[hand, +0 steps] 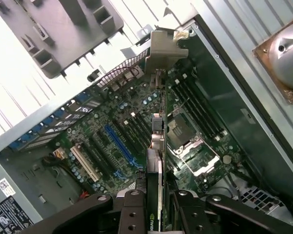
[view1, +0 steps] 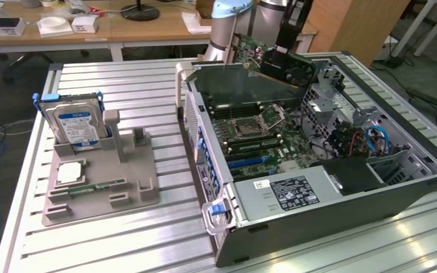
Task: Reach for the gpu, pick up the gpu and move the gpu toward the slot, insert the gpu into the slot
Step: 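Insert the gpu into the slot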
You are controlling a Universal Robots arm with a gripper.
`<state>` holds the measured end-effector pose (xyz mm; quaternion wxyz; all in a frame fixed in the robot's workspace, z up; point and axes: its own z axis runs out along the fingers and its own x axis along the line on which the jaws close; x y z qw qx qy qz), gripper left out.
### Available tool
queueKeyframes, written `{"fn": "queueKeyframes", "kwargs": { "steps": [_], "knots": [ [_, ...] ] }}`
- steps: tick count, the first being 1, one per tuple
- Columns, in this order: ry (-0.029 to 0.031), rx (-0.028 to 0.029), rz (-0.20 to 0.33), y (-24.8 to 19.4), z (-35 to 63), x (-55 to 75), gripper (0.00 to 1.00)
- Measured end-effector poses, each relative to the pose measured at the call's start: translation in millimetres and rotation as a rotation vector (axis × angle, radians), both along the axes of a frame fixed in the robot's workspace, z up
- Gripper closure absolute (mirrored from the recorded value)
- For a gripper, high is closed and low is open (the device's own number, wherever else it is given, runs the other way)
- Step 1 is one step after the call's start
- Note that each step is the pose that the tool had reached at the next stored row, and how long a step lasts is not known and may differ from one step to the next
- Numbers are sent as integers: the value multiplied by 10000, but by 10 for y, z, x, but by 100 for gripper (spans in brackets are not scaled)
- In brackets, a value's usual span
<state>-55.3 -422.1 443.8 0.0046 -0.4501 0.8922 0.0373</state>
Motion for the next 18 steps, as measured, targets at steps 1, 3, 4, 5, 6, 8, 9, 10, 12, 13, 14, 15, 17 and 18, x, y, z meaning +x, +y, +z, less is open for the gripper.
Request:
{"fn": "queueKeyframes", "kwargs": {
  "steps": [1,3,4,5,6,8,9,10,12,13,14,15,17,18],
  "knots": [
    [-1,1,143,-1,-7,1,74],
    [-2,2,423,-2,-21,0,74],
    [-3,3,562,-2,-27,1,74],
    [-3,2,700,-3,-33,0,74],
    [-6,2,848,-4,-40,0,74],
    [-23,1,1120,-4,-50,0,74],
    [-41,2,1247,-4,-54,1,74],
    [-66,0,1366,-4,-57,1,74],
    [-130,-4,1589,-6,-64,0,74],
    [-181,-7,1695,-8,-68,0,74],
    [-228,-10,1789,-9,-71,0,74],
    [-277,-12,1883,-11,-75,1,74],
    [-379,-19,2066,-17,-81,0,74],
    [-426,-24,2151,-20,-84,1,74]
  ]
}}
